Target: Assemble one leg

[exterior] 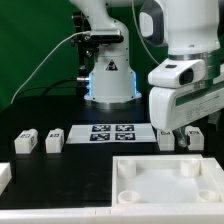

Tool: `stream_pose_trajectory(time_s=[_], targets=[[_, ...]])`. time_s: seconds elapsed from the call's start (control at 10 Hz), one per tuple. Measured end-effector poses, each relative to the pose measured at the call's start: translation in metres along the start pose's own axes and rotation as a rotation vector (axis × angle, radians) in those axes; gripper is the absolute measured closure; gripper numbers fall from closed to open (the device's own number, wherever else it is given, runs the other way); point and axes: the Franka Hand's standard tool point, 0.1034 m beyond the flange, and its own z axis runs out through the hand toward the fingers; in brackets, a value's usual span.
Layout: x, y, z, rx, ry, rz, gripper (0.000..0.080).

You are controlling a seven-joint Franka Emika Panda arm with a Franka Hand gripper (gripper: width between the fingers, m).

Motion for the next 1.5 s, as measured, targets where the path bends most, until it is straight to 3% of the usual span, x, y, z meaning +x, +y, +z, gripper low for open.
stream_pose_trajectory(time_s=[0.2,0.3,0.5,0.8,0.9,1.3,1.4,1.5], targets=[[-0.001,0.001,0.001,0.014,0.002,0.189,0.0151],[0.000,-0.006,0.002,0.027,-0.003,0.382,0.0151],[0.003,-0.034,0.004,0.041,-0.041,0.674,0.0151],[-0.007,-0.044,0.013,0.042,-0.059,0.608,0.0151],[-0.014,-0.045,0.014,0.051,-0.132,0.596,0.0151],[-0.019,-0.045,0.011,0.136,-0.484,0.577,0.0151],[-0.034,-0.057,0.008,0.169,-0.656,0.557,0.0151],[-0.037,-0.060,0.012,0.193,-0.735,0.550,0.0151]])
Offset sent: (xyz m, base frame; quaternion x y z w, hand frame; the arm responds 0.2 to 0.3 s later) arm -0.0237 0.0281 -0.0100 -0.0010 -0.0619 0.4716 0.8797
